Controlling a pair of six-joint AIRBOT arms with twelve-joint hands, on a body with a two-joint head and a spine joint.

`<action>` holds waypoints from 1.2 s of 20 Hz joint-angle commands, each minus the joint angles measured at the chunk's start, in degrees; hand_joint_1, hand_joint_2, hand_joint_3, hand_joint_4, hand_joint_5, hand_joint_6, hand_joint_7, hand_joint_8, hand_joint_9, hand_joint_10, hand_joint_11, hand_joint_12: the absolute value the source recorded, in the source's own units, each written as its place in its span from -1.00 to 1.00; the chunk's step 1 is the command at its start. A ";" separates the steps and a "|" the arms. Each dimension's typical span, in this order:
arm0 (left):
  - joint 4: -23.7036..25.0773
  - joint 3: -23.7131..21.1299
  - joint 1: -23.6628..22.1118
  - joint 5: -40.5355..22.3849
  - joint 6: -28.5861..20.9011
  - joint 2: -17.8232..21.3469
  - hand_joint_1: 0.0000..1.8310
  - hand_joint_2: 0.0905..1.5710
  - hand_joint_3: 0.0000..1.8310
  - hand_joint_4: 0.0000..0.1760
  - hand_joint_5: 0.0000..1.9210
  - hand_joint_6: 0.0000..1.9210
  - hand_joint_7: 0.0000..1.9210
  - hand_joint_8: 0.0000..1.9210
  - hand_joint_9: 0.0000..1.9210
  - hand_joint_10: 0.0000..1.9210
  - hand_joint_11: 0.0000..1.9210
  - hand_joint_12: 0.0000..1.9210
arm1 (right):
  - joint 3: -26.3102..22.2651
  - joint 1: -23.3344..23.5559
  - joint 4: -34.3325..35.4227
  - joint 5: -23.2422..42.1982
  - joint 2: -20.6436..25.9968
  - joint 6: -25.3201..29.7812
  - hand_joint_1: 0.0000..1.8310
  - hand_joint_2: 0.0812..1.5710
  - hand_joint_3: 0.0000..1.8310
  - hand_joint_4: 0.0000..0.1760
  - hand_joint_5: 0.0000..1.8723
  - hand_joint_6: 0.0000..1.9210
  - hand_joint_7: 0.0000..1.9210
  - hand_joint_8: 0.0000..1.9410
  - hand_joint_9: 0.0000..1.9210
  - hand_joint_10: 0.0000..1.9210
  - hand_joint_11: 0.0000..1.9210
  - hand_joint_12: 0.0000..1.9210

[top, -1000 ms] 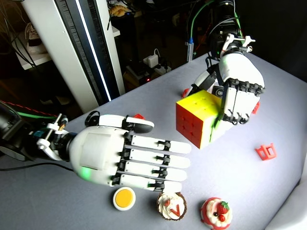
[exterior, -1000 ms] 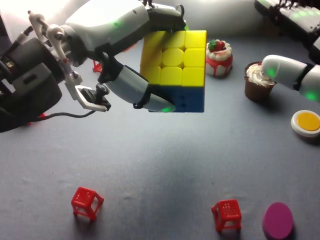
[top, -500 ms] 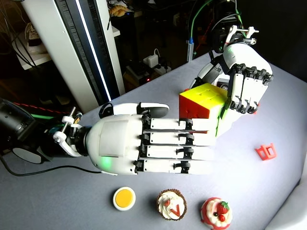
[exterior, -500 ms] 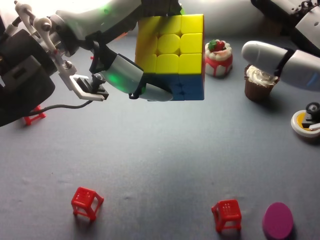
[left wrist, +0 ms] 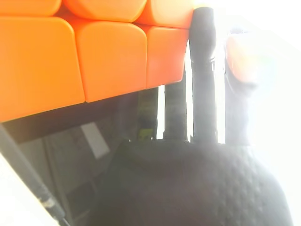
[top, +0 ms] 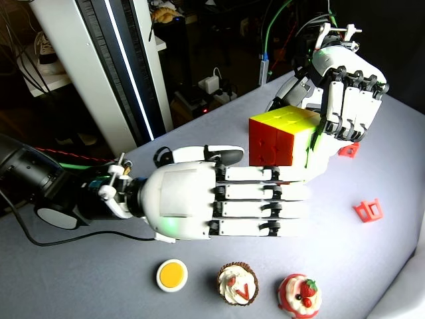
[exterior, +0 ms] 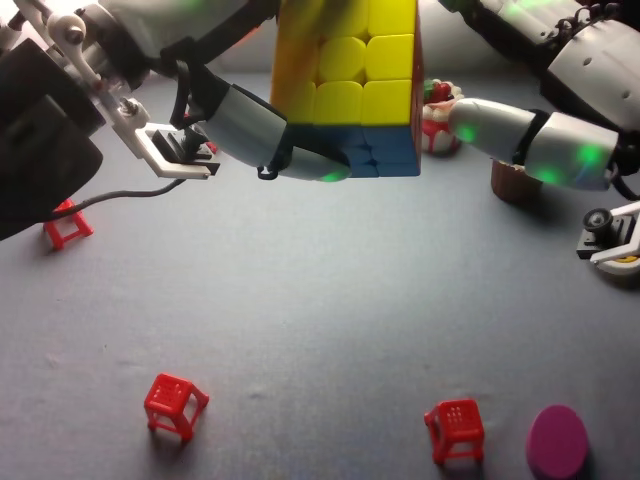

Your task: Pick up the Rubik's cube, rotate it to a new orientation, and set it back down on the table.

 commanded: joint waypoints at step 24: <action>-2.66 0.49 -1.11 -7.05 0.14 0.04 0.57 -0.28 0.23 -1.00 0.30 1.00 0.46 1.00 0.55 1.00 0.67 1.00 | -1.46 2.20 -4.11 7.61 -0.62 0.31 -0.94 0.72 -0.98 -1.00 -0.98 -0.99 -0.97 -0.99 -1.00 -1.00 -1.00 -1.00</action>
